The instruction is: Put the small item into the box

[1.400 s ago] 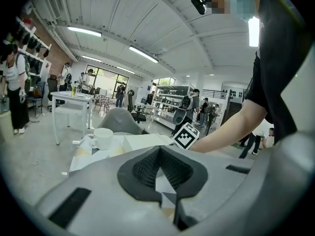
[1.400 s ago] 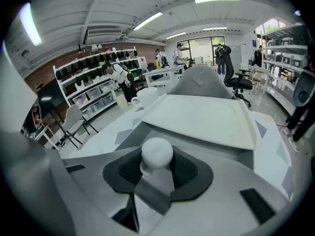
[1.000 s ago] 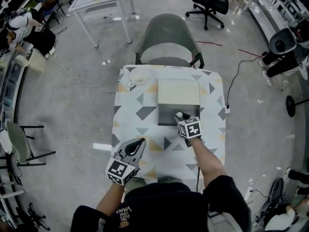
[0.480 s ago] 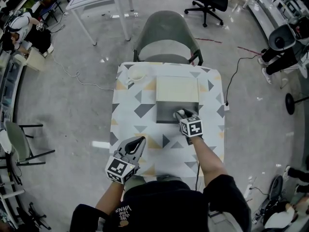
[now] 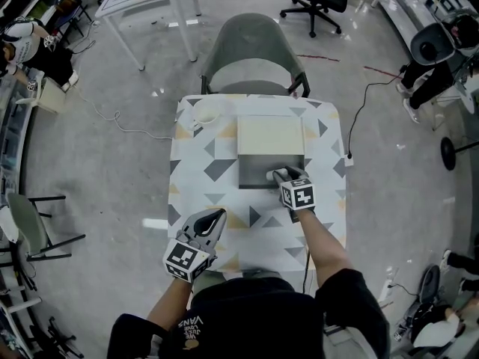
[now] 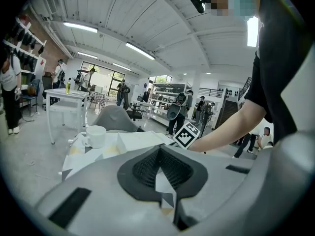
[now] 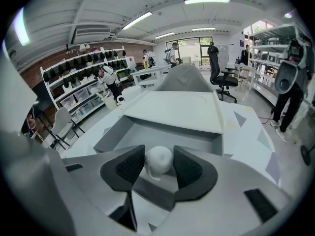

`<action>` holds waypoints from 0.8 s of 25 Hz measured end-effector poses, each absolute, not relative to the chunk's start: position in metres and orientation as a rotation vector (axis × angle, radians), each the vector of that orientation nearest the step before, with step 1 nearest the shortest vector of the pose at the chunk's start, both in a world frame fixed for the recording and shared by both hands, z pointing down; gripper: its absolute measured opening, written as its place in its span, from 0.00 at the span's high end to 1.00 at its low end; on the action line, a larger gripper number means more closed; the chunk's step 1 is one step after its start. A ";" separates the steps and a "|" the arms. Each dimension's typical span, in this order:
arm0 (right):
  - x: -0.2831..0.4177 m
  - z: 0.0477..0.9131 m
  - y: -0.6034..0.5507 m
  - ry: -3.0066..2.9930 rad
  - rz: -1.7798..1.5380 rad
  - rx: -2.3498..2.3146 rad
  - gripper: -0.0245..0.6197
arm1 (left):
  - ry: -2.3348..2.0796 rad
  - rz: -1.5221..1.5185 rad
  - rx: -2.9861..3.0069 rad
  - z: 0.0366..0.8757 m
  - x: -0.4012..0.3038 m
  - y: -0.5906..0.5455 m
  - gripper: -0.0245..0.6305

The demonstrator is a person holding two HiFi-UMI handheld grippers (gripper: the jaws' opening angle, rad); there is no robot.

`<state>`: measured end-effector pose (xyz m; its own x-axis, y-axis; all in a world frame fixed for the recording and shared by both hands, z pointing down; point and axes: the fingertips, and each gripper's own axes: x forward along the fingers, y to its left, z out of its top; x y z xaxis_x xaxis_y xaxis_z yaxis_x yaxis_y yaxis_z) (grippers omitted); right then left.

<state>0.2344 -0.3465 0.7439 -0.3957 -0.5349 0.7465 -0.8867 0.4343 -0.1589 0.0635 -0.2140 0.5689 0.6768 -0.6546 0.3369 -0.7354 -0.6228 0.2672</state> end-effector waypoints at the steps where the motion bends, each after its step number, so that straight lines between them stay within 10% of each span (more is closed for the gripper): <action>1: 0.235 0.745 -0.346 -2.072 0.743 1.194 0.69 | -1.086 0.292 2.509 0.569 0.064 -0.214 0.95; 20: 0.249 0.739 -0.337 -2.041 0.772 1.297 0.63 | -1.037 0.301 2.537 0.565 0.068 -0.217 0.95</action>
